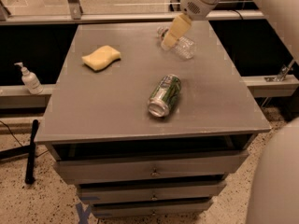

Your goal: Place water bottle upright

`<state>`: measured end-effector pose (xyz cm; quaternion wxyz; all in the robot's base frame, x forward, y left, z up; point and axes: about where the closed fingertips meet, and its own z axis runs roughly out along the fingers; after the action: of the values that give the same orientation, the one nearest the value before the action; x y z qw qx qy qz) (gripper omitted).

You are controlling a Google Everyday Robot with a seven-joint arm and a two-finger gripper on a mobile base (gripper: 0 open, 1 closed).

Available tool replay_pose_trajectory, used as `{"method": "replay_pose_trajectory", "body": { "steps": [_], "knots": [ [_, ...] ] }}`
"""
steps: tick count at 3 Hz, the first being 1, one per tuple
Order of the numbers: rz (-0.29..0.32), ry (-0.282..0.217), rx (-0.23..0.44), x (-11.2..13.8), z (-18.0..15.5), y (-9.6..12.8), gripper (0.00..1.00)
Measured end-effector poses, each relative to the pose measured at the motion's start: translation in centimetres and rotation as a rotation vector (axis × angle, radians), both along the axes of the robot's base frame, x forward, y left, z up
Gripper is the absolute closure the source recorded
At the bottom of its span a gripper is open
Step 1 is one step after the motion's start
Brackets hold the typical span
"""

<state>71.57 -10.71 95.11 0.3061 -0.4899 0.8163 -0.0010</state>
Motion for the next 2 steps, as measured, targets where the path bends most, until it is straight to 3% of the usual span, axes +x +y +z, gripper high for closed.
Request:
{"method": "replay_pose_trajectory", "body": {
  "steps": [2],
  "knots": [
    [-0.208, 0.031, 0.159, 7.8, -2.1, 2.9, 0.00]
  ]
}}
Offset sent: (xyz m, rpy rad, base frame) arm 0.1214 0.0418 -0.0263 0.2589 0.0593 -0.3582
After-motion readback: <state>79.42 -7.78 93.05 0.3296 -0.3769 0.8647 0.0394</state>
